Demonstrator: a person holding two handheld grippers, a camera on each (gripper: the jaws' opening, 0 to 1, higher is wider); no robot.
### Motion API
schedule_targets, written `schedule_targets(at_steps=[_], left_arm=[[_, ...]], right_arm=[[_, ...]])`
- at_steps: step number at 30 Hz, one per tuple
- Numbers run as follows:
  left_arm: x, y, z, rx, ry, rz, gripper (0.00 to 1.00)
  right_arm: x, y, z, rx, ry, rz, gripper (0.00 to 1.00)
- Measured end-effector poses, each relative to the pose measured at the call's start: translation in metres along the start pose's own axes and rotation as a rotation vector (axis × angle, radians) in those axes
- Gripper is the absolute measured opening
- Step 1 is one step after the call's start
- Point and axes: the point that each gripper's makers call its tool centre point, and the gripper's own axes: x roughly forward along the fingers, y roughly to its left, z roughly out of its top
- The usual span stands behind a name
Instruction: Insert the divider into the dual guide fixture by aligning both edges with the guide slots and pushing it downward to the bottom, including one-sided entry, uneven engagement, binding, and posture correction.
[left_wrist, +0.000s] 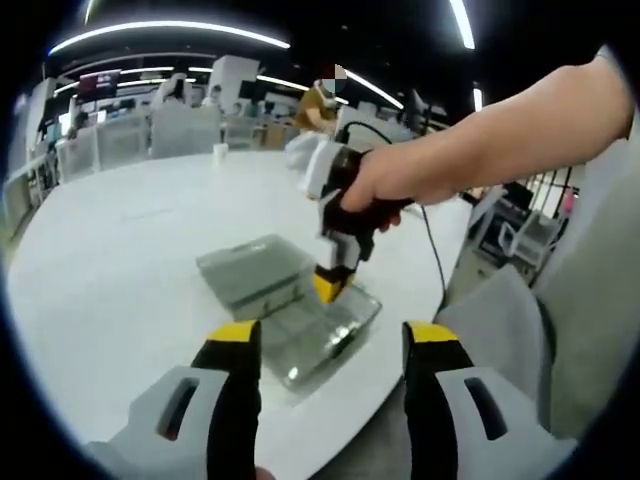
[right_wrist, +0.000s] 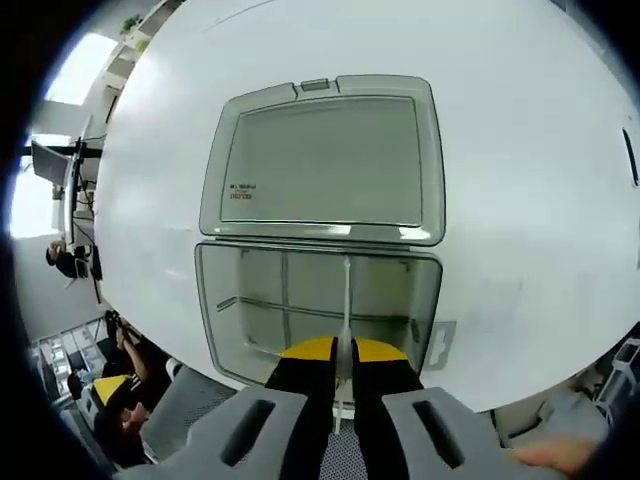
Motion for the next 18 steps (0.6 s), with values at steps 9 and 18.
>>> schedule_targets(at_steps=[9,18], left_arm=[[0.0008,0.0017,-0.0022,-0.002,0.003,-0.001,0.54],[0.0003,0.0008,-0.0007,0.001,0.006,0.001,0.53]], right_arm=[[0.0049,-0.0022,0.005,-0.039,-0.008,-0.036,0.0],[0.0071,-0.001,0.003,-0.066,-0.013,-0.059,0.0]])
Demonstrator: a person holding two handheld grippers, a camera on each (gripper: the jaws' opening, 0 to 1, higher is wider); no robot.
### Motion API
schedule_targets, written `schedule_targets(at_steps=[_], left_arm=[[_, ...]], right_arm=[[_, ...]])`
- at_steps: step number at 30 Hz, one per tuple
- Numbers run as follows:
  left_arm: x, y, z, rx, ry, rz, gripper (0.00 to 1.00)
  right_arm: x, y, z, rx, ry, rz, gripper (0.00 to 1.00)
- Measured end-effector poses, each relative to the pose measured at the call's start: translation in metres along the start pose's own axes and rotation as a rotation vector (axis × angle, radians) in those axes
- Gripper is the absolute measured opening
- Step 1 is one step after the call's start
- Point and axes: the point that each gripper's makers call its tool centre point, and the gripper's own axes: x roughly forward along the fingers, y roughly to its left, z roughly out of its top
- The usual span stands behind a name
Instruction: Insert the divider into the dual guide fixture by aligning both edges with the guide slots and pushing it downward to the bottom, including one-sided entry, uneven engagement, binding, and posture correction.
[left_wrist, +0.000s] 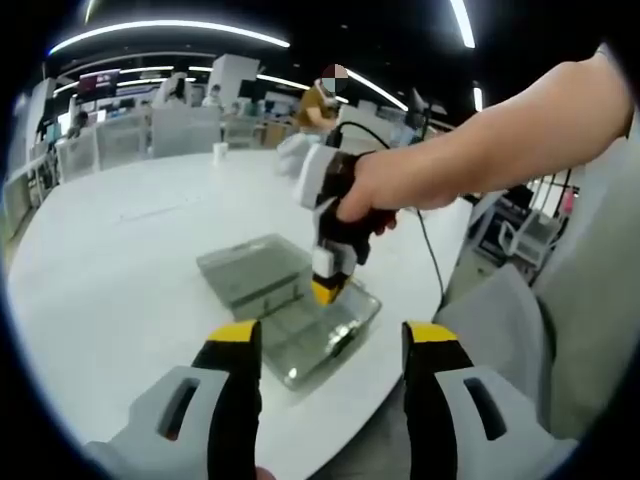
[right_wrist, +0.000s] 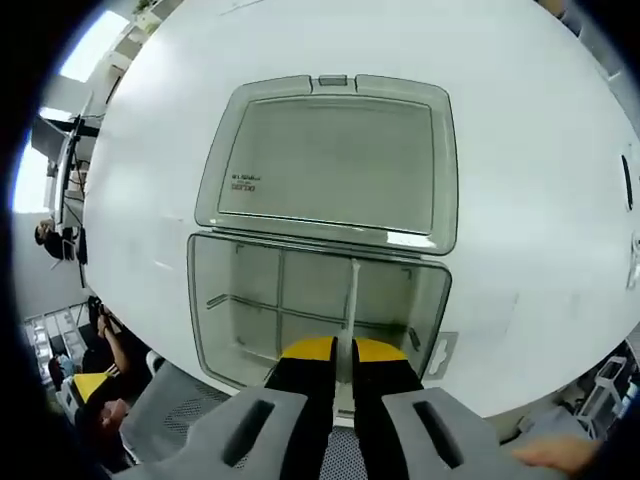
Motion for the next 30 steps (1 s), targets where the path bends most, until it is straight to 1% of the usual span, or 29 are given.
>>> schedule_targets(at_steps=[9,30], left_arm=[[0.0,0.0,-0.001,0.0,0.005,-0.001,0.53],[-0.001,0.003,-0.005,-0.003,0.011,0.006,0.52]], right_arm=[[0.001,0.001,-0.004,-0.04,-0.01,-0.026,0.0],[0.01,0.001,-0.003,-0.047,-0.024,-0.039,0.0]])
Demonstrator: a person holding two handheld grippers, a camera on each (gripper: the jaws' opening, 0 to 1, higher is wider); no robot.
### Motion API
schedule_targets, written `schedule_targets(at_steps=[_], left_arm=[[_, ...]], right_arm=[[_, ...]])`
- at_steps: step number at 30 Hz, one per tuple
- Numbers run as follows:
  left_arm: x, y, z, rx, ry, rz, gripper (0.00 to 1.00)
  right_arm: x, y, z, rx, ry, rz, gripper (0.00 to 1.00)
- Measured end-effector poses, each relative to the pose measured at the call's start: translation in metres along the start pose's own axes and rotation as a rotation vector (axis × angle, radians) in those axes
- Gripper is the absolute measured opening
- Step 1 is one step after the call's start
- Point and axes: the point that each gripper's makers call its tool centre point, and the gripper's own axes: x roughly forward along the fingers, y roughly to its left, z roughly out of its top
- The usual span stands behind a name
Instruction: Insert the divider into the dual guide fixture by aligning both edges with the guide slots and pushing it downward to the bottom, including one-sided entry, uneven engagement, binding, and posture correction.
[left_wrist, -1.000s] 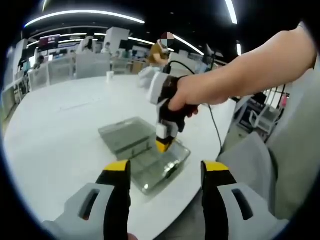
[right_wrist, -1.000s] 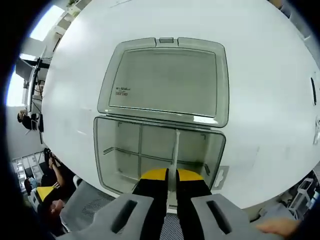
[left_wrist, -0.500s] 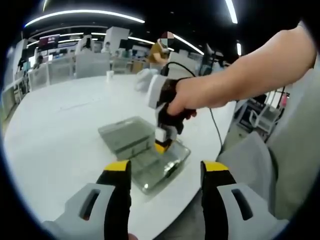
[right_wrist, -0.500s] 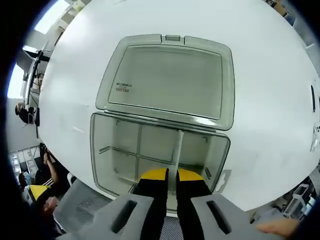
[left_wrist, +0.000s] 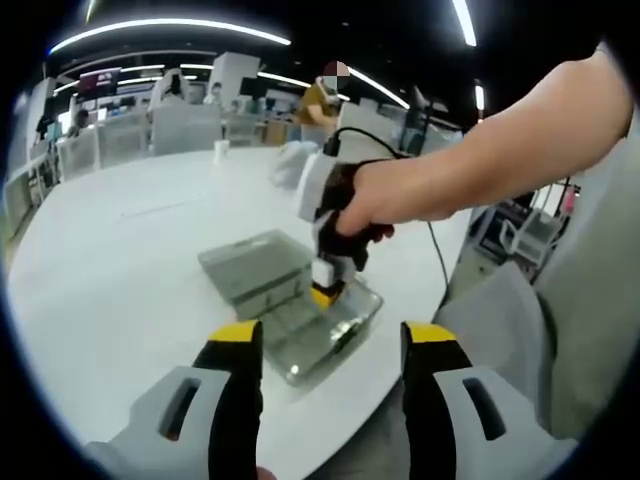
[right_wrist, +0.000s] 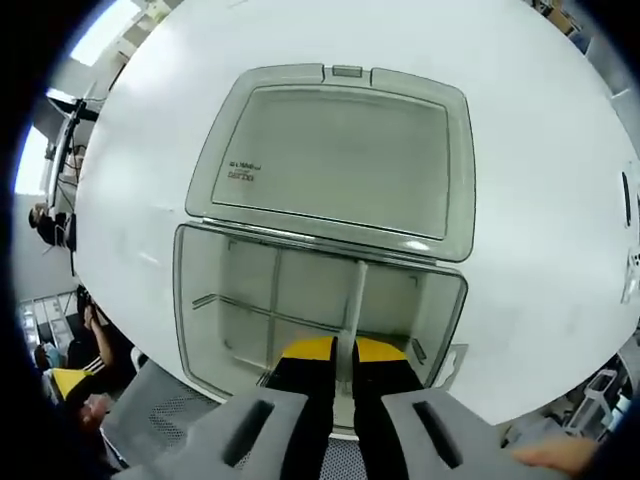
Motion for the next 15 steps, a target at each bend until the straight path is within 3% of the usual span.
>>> schedule_targets(at_steps=[15], left_arm=[[-0.0006,0.0,-0.0017,0.0,0.0,0.003,0.52]], right_arm=[[0.0033,0.0,0.0032,0.002,-0.009,-0.006,0.0]])
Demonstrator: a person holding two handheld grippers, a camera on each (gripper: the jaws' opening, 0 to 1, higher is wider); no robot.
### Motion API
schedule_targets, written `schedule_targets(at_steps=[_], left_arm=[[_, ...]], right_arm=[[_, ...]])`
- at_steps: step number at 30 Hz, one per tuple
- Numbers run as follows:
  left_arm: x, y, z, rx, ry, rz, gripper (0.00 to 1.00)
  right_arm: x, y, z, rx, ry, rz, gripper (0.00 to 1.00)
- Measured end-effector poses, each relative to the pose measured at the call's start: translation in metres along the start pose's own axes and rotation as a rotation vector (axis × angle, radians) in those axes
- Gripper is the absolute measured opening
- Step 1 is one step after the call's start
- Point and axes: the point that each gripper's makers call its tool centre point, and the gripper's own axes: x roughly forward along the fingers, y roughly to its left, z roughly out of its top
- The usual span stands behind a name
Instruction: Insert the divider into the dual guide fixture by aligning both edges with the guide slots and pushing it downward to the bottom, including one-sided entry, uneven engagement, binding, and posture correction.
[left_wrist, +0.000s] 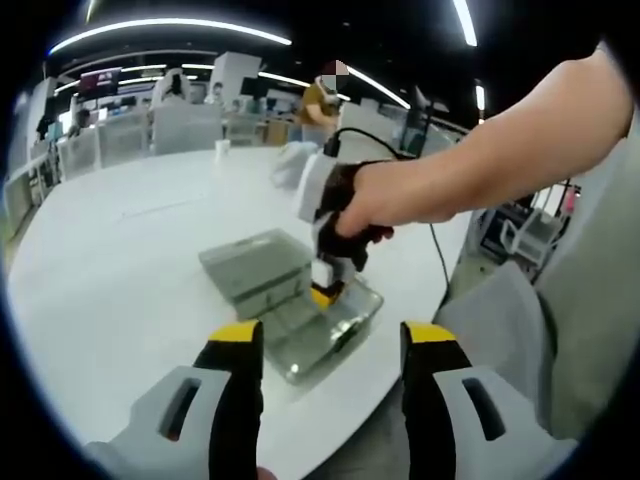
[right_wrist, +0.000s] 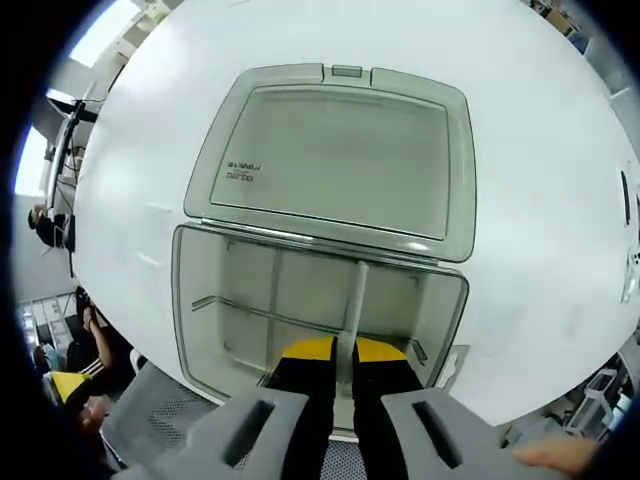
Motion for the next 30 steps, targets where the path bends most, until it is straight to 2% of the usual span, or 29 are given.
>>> schedule_targets(at_steps=[15,30], left_arm=[[-0.0026,0.0001,-0.0004,-0.002,0.002,0.008,0.52],[-0.0044,-0.0032,-0.0019,0.006,0.011,0.007,0.52]], right_arm=[[-0.0028,0.0028,-0.0039,-0.003,0.001,-0.021,0.0],[-0.0025,0.0024,-0.0049,0.013,-0.017,-0.01,0.0]])
